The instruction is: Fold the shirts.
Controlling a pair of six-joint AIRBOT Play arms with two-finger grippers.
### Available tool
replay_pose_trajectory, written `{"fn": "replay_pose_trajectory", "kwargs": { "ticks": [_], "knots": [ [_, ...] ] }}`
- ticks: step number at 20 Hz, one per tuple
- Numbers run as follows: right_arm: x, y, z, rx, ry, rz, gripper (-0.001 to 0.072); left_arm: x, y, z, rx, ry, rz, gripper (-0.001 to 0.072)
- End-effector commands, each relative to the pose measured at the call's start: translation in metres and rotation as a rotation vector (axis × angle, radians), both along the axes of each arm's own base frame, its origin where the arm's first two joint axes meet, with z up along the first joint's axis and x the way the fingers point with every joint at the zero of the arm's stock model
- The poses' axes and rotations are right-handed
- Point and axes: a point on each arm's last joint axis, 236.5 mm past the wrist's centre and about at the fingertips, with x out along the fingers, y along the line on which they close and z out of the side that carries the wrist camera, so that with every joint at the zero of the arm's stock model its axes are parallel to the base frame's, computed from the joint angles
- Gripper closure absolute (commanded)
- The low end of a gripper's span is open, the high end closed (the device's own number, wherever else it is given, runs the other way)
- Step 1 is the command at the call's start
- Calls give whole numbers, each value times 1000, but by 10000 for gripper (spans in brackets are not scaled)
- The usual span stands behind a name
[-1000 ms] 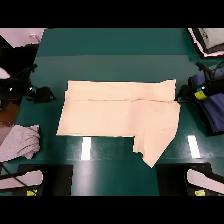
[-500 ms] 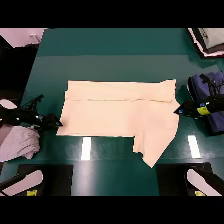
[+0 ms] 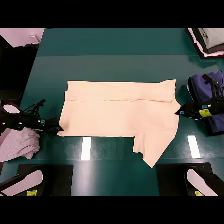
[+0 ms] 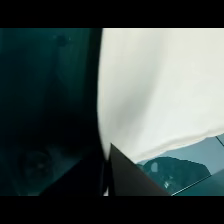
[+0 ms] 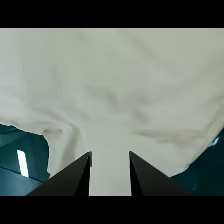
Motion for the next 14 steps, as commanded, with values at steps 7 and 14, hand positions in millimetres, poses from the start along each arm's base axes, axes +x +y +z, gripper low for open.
{"fn": "replay_pose_trajectory", "kwargs": {
  "ticks": [7, 14],
  "knots": [
    [-86, -28, -81, -64, 349, -86, 294, 21, -1, 27, -26, -61, -24, 686],
    [-102, 18, -121, 141, 379, -201, 342, 27, 2, 26, -13, -82, -8, 686]
  ]
}}
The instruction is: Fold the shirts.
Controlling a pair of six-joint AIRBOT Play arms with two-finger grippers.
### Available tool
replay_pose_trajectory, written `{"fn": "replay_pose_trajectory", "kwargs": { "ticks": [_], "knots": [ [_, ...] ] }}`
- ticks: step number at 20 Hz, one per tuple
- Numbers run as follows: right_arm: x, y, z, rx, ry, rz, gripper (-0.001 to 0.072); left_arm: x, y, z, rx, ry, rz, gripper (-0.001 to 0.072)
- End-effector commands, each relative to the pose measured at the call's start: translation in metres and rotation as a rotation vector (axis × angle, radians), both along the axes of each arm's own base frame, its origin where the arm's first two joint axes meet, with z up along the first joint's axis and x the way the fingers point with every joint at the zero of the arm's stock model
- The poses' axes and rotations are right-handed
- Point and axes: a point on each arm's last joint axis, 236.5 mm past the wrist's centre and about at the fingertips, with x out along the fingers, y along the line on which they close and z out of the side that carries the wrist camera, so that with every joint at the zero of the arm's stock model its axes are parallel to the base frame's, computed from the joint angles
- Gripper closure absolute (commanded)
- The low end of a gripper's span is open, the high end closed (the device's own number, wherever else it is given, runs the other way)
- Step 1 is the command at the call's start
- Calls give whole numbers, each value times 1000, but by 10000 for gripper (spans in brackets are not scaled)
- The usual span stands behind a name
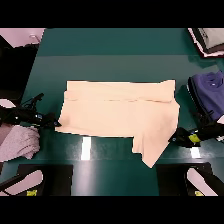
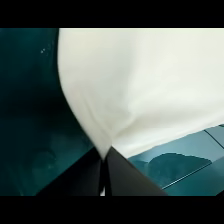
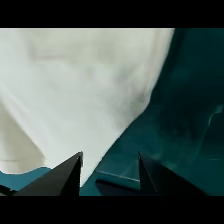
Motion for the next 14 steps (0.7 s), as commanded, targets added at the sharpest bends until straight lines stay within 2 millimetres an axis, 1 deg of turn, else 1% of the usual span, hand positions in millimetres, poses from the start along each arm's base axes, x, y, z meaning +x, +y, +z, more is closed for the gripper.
{"fn": "replay_pose_trajectory", "kwargs": {
  "ticks": [1, 3, 4, 5, 6, 7, 8, 10, 11, 12, 14],
  "knots": [
    [2, 11, -16, 35, -20, -73, 349, 3, 1, 0, 5, -11, 7, 686],
    [7, 8, -20, 16, -40, -88, 361, 4, 2, 0, 7, -14, 10, 686],
    [10, 6, -21, 7, -51, -95, 435, 5, 2, 0, 9, -16, 12, 686],
    [13, 4, -22, -3, -63, -102, 453, 5, 2, 0, 9, -17, 12, 687],
    [15, 3, -23, -8, -69, -103, 535, 5, 2, 0, 9, -16, 12, 686],
    [16, 2, -23, -12, -74, -102, 653, 5, 2, 0, 10, -17, 11, 686],
    [16, 2, -22, -11, -83, -90, 698, 5, 2, 0, 11, -18, 8, 686],
    [17, 1, -15, -8, -87, -62, 698, 7, 5, 1, 23, -25, 1, 687],
    [18, -1, -7, -5, -85, -35, 699, 10, 6, 6, 25, -34, -5, 687],
    [16, -4, 2, -9, -74, -1, 699, 11, 6, 11, 20, -38, -15, 687],
    [6, -13, 25, -42, -60, 75, 699, 10, 6, 28, 24, -62, -64, 687]
  ]
}}
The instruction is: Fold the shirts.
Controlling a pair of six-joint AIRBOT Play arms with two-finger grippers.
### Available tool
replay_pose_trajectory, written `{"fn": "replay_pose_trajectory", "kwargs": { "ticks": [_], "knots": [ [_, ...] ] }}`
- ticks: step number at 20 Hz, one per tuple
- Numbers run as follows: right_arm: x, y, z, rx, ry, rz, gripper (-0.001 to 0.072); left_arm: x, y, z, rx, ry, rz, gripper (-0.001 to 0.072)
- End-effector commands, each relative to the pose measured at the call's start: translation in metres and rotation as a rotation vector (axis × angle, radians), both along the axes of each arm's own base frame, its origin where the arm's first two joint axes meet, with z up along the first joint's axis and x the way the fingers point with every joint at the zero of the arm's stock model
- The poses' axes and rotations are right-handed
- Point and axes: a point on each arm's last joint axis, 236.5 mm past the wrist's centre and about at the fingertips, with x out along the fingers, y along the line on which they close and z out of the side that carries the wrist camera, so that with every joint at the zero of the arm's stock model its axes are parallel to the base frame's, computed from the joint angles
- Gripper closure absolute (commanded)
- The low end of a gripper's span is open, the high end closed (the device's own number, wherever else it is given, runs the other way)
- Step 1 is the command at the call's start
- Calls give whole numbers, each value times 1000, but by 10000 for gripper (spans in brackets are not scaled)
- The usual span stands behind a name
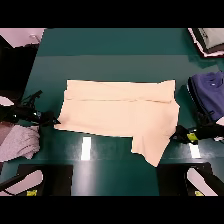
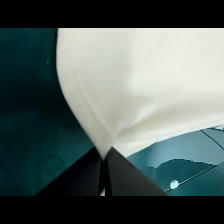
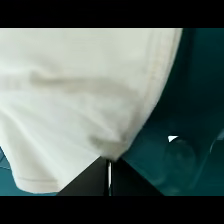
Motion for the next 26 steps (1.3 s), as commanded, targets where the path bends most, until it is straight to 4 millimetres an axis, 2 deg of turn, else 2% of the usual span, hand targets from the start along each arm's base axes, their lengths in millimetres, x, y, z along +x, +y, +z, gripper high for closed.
{"fn": "replay_pose_trajectory", "kwargs": {
  "ticks": [1, 3, 5, 6, 8, 9, 11, 14, 18, 21, 26],
  "knots": [
    [-20, -12, 35, -55, 29, 118, 699, -4, 3, 26, 30, -50, -59, 687],
    [-29, -24, 56, -148, -7, 123, 700, -16, 8, 46, 90, -96, -84, 687],
    [-33, -31, 73, -228, -81, 107, 700, -43, 0, 63, 84, -71, -87, 687],
    [-30, -30, 80, -241, -125, 94, 701, -54, -6, 69, 68, -49, -73, 687],
    [-19, -24, 96, -240, -222, 77, 701, -59, -11, 78, 65, -69, -45, 687],
    [-10, -22, 104, -237, -271, 67, 701, -54, -9, 82, 71, -88, -33, 687],
    [13, -23, 120, -233, -348, 45, 701, -30, -5, 89, 77, -155, 44, 687],
    [47, -22, 131, -227, -382, 93, 701, 6, -5, 100, 38, -251, 115, 687],
    [104, -6, 123, -262, -410, 229, 701, 35, 5, 83, 27, -216, 155, 687],
    [141, 3, 114, -257, -386, 263, 701, 64, 12, 72, 4, -202, 188, 687],
    [196, -3, 109, -254, -380, 242, 701, 107, 14, 58, -58, -196, 192, 686]
  ]
}}
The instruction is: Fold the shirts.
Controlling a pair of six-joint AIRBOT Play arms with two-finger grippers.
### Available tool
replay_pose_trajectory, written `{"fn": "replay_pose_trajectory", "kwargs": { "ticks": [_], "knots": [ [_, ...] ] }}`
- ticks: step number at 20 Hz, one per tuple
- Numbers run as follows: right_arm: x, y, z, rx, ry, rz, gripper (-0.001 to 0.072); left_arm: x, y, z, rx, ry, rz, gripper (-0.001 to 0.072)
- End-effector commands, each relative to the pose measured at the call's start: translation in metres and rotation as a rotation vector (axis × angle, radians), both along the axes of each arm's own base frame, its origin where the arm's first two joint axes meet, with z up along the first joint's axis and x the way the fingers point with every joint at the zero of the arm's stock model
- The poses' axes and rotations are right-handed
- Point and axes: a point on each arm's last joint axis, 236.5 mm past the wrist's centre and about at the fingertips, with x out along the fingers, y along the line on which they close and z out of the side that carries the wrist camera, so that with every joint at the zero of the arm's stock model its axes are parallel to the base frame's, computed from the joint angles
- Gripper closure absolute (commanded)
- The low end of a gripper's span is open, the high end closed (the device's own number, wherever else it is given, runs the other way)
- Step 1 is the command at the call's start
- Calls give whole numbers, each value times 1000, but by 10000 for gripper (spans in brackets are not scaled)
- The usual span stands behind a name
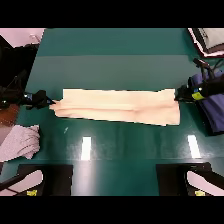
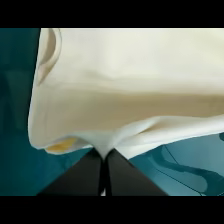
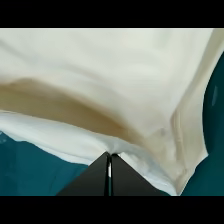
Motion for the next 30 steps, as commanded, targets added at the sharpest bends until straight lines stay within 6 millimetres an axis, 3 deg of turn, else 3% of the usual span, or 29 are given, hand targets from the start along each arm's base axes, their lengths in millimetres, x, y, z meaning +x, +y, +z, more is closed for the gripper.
{"fn": "replay_pose_trajectory", "kwargs": {
  "ticks": [1, 6, 7, 8, 9, 10, 12, 15, 16, 17, 18, 19, 20, 21, 26, 30],
  "knots": [
    [40, 0, -7, 5, -1, -4, 701, 33, 1, -10, -46, -24, 9, 686],
    [79, -4, -24, 12, 14, -31, 697, 76, 8, -17, -51, -87, 46, 684],
    [88, -5, -26, 15, 2, -53, 696, 83, 5, -17, -41, -100, 42, 617],
    [97, -5, -26, 24, -15, -69, 681, 92, 2, -17, -28, -122, 48, 411],
    [104, 0, -24, 55, -38, -81, 508, 102, 0, -14, -10, -152, 54, 324],
    [109, 2, -21, 92, -54, -102, 291, 113, 0, -7, 8, -192, 68, 319],
    [110, 5, -10, 178, -59, -122, 264, 124, 1, 12, 14, -237, 62, 320],
    [80, -12, -4, 208, 8, -60, 264, 113, -15, 35, -21, -221, -40, 324],
    [67, -17, -5, 214, 50, -29, 264, 103, -26, 37, -55, -194, -80, 427],
    [56, -26, -6, 221, 85, -22, 264, 96, -34, 35, -66, -171, -114, 611],
    [50, -34, -9, 227, 101, -33, 262, 89, -41, 33, -62, -165, -163, 686],
    [47, -41, -13, 236, 113, -51, 231, 84, -49, 33, -67, -155, -189, 685],
    [41, -48, -21, 245, 133, -79, 113, 81, -59, 33, -71, -149, -215, 685],
    [34, -54, -32, 257, 160, -106, 100, 78, -70, 33, -74, -147, -242, 685],
    [13, -77, -92, 276, 185, -220, 102, 60, -131, 32, -76, -146, -383, 686],
    [24, -59, -110, 407, 147, -205, 103, 53, -179, 33, -68, -186, -453, 686]
  ]
}}
